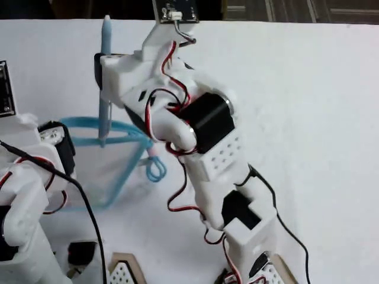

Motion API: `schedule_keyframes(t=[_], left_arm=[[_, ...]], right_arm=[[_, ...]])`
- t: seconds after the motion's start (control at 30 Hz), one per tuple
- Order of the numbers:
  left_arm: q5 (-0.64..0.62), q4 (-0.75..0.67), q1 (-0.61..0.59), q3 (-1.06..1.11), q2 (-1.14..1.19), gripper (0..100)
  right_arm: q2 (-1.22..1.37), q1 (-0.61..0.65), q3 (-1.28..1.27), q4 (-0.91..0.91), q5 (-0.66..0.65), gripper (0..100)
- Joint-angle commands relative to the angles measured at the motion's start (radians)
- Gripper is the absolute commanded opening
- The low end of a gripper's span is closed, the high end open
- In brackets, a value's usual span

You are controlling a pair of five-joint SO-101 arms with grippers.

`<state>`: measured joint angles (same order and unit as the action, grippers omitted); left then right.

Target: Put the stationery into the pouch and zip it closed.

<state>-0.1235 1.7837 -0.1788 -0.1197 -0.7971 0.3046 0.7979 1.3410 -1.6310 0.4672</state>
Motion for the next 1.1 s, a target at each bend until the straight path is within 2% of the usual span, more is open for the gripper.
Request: schedule_keyframes(t=[0.0, 0.43, 0.73, 1.07], left_arm=[[-0.005, -0.003, -0.007, 0.002, 0.001, 2], [-0.005, -0.003, -0.005, 0.002, 0.001, 2], [-0.005, -0.003, -0.005, 0.002, 0.001, 2], [-0.005, -0.002, -0.005, 0.0, 0.001, 2]], right_arm=[[-0.004, 0.002, 0.025, -0.004, 0.008, 1.7], [0.005, -0.145, 0.023, 0.18, 0.008, 1.7], [0.002, -0.064, 0.014, 0.03, 0.009, 1.7], [0.045, -0.054, -0.048, 0.024, 0.008, 1.7]])
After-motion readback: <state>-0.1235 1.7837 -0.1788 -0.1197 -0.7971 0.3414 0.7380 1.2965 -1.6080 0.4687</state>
